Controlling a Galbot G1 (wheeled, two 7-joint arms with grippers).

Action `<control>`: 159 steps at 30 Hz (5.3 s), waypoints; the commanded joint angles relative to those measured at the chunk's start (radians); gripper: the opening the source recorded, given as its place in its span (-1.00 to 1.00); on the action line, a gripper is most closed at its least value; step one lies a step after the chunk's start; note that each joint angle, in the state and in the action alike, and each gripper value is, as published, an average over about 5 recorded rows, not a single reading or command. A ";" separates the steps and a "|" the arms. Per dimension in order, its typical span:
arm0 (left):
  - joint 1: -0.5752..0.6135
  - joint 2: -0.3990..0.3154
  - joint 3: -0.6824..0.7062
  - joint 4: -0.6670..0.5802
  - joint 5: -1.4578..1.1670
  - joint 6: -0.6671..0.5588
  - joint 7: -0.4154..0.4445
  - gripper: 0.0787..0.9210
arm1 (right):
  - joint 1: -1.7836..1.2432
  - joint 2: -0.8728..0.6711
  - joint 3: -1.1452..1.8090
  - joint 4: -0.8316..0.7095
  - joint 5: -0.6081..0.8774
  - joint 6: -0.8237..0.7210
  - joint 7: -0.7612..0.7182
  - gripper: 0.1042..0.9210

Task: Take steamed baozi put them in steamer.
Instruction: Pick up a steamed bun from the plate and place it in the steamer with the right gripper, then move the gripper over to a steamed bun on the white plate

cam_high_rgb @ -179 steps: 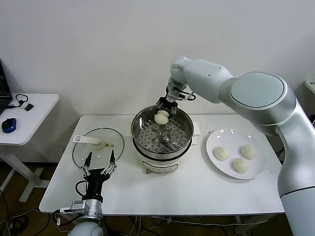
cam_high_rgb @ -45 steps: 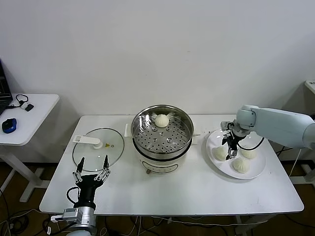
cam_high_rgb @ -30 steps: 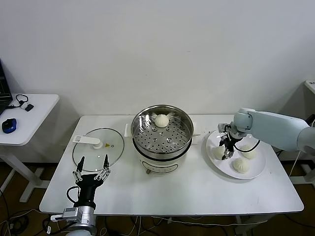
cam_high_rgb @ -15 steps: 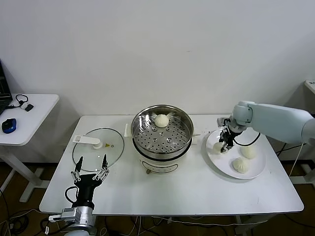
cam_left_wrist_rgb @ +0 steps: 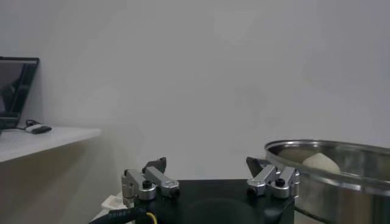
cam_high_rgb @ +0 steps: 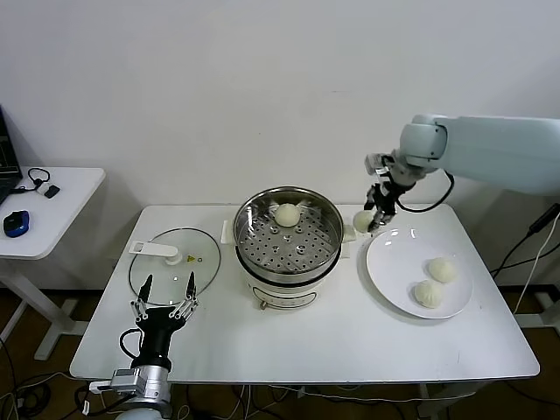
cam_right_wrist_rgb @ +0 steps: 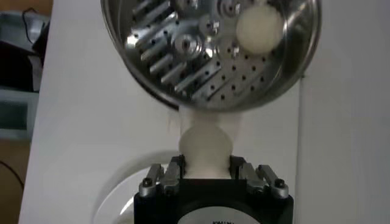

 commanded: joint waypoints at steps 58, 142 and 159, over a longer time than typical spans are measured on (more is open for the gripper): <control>0.006 0.020 -0.005 -0.012 -0.016 0.001 0.003 0.77 | -0.206 0.382 0.155 -0.230 0.113 -0.097 0.046 0.76; 0.040 -0.025 -0.004 0.009 0.079 -0.021 -0.004 0.77 | -0.570 -0.323 0.271 -0.242 -0.513 0.220 -0.088 0.76; 0.045 -0.027 -0.003 -0.002 0.080 -0.020 -0.003 0.77 | -0.438 -0.339 0.169 -0.128 -0.501 0.217 -0.081 0.32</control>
